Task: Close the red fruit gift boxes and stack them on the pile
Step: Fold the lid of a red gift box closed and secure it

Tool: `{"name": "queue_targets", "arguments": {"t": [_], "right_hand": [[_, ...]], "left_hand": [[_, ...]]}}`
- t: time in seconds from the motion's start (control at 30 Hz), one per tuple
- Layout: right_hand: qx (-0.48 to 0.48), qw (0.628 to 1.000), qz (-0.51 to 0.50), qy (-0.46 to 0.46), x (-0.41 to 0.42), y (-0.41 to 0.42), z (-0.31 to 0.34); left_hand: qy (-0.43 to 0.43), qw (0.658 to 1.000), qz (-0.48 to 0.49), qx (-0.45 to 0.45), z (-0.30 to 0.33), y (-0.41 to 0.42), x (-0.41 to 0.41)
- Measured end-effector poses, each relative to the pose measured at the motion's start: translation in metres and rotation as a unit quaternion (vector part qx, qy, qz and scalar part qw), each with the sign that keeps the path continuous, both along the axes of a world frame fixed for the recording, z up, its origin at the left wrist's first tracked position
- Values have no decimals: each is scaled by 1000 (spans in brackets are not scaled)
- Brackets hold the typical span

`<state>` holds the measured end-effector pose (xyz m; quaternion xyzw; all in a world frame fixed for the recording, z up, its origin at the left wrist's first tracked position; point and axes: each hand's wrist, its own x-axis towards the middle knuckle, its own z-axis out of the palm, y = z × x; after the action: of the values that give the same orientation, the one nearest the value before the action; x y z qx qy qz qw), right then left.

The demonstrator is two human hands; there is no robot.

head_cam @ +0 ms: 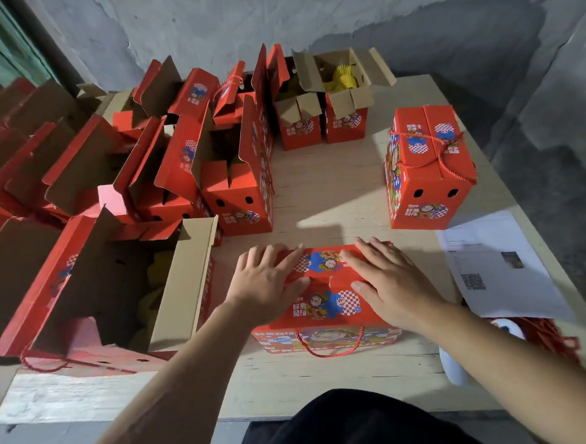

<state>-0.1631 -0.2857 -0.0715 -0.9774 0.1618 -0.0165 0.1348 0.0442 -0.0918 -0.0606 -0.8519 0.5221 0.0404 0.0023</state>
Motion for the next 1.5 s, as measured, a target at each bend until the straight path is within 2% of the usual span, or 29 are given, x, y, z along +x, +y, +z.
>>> {"name": "queue_targets", "arguments": {"t": [0.1,0.3,0.43,0.53,0.67,0.73,0.8,0.83,1.07,1.17,1.3,1.4,1.5], "right_hand": [[-26,999,-10,-32,2,0,-1],[-85,996,-9,-12,8,-3,8],[-48,999,-20,9,2,6,-3],[-60,997,-25,51,-1,10,-10],[-25,995,-39,86,2,16,1],[-14,998,-57,19,-3,31,11],[-43,995,-40,-86,-14,52,13],[-63,993,-25,-99,-19,60,12],[-74,994,-51,56,-19,68,1],[-99,992,-64,46,-14,69,2],[-118,991,-57,-13,-9,65,3],[-107,992,-57,-21,-5,66,2],[-128,991,-45,9,-1,64,7]], "left_hand": [[2,1000,-9,-3,-3,1,-1],[-57,998,-15,7,2,-6,5],[-52,998,-23,8,-1,-5,7],[-31,999,-13,6,-3,-6,6],[-40,999,-17,15,-5,-5,2],[-30,999,-7,16,-3,-5,3],[-26,1000,-4,13,0,-9,5],[-24,1000,-5,12,2,-11,7],[-3,1000,8,16,8,-17,9],[24,999,24,30,13,-31,3],[77,996,-37,39,14,-49,-8],[46,997,-62,21,10,-49,-7],[3,997,-70,16,6,-47,-7]]}}
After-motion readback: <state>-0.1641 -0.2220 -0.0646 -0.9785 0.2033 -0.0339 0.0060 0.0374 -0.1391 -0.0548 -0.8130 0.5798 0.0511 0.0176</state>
